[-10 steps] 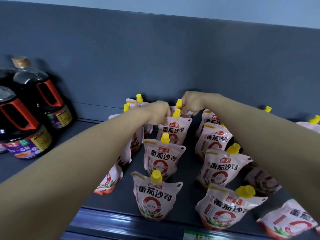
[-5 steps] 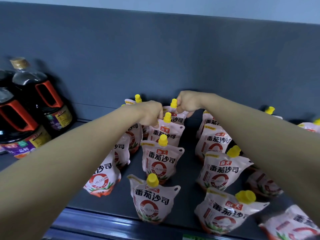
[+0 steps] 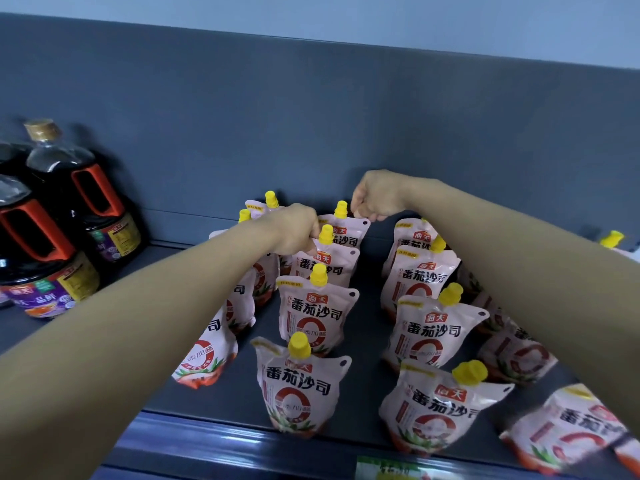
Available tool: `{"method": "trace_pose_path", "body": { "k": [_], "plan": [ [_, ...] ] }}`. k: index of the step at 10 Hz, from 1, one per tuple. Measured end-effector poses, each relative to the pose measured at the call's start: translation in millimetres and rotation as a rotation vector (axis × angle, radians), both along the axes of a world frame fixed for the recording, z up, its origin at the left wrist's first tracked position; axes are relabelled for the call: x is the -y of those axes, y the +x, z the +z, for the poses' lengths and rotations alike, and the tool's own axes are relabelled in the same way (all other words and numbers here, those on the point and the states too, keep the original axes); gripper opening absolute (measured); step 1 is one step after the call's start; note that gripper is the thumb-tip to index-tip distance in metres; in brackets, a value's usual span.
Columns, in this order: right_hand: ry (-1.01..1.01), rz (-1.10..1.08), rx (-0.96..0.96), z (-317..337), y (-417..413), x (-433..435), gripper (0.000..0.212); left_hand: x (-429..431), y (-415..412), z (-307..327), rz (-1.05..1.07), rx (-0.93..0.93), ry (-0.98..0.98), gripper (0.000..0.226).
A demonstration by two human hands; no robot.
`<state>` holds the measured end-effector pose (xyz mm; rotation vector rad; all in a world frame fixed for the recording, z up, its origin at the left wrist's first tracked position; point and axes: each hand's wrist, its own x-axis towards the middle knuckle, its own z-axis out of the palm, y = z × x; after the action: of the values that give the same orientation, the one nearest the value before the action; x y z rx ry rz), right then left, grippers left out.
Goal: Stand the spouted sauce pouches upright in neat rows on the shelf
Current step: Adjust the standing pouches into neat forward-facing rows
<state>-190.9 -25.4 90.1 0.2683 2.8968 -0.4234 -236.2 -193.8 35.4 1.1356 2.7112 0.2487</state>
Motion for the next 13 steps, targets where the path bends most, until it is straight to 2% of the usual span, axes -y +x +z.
{"method": "trace_pose_path", "body": {
  "k": [2,4,5,6,8,10,11,12,13],
  "plan": [
    [0.061,-0.038,-0.024,-7.1,0.9,0.1,0.025,-5.5,-1.4,-5.7,-0.002,-0.028,0.059,0.050],
    [0.074,0.002,0.068,-19.8,-4.3,0.3,0.022,-6.6,-3.6,-5.3,0.020,-0.012,0.054,0.050],
    [0.107,0.015,0.071,-28.9,-9.7,0.3,0.035,-7.0,-7.1,-6.2,0.029,-0.006,0.033,0.051],
    [0.164,0.017,0.057,-35.7,-16.9,1.3,0.040,-7.0,-8.0,-7.7,0.029,0.002,0.036,0.053],
    [0.266,0.043,0.003,-36.2,-21.6,2.1,0.037,-5.7,-8.0,-9.5,0.030,-0.019,0.074,0.055],
    [0.200,0.060,0.005,-40.2,-25.9,-3.6,0.039,-6.1,-6.8,-8.0,0.046,-0.019,0.079,0.053],
    [0.154,0.080,0.043,-28.8,-20.5,-1.8,0.033,-4.9,-3.3,-4.8,0.037,0.003,0.037,0.050],
    [0.181,0.113,0.042,-9.4,-13.2,1.5,0.033,-0.8,3.2,3.5,0.012,0.025,0.029,0.029],
    [0.252,0.154,-0.030,15.1,-5.9,7.0,0.033,8.4,13.1,25.6,0.028,0.020,0.134,0.017]
  ]
}}
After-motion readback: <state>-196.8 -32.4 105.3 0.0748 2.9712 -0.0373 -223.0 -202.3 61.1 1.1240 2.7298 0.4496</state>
